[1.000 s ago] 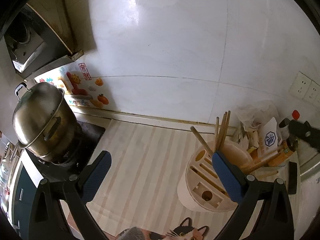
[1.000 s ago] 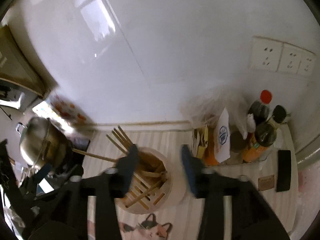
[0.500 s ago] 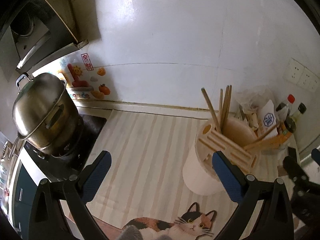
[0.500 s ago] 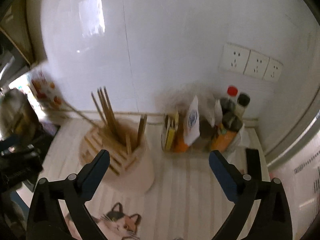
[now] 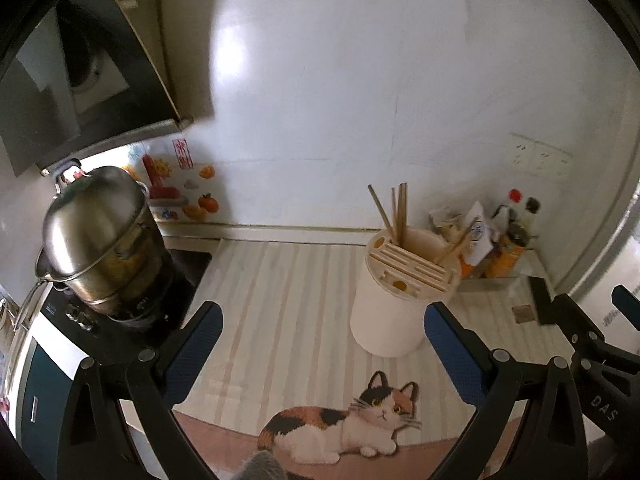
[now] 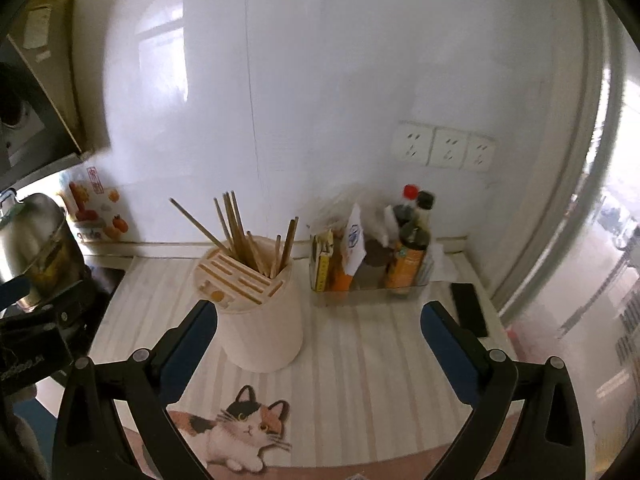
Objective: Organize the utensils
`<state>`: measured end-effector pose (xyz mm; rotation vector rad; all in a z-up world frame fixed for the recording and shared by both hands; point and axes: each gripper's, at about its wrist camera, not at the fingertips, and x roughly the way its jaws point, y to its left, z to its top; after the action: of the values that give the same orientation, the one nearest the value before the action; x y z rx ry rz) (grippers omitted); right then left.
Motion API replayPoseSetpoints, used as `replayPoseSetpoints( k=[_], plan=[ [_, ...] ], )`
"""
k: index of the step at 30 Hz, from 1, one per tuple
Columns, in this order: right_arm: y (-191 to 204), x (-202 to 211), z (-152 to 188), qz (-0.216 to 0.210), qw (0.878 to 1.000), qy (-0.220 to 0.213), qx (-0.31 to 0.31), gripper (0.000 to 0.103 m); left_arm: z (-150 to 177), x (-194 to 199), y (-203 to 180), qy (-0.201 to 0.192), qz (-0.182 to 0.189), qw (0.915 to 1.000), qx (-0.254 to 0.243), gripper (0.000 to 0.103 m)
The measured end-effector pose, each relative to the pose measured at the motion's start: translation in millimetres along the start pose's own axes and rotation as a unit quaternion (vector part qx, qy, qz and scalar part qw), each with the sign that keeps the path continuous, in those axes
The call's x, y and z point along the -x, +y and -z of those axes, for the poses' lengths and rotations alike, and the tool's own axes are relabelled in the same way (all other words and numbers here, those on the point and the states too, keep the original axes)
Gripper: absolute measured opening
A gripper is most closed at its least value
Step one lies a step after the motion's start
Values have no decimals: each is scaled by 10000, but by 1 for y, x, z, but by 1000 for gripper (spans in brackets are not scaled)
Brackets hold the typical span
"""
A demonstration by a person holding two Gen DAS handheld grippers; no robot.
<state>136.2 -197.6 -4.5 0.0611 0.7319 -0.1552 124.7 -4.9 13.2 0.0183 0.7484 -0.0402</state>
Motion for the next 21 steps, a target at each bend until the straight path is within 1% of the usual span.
replayPoseSetpoints(
  k=[4, 7, 11, 15, 21],
  plan=[
    [5, 51, 13, 94, 9998, -191, -58, 103, 14, 45, 13, -177, 122, 9998, -57, 103],
    [6, 83, 22, 161, 9993, -311, -114, 103, 21, 71, 18, -270, 211, 9993, -144, 103],
    [7, 123, 32, 225, 9984, -474, -206, 103, 30, 92, 22, -336, 254, 9989, -196, 103],
    [8, 147, 36, 235, 9978, -581, -209, 103, 35, 108, 22, -378, 281, 9987, -190, 103],
    [0, 160, 33, 227, 9974, -654, -212, 103, 31, 116, 15, -464, 260, 9985, -158, 103]
  ],
)
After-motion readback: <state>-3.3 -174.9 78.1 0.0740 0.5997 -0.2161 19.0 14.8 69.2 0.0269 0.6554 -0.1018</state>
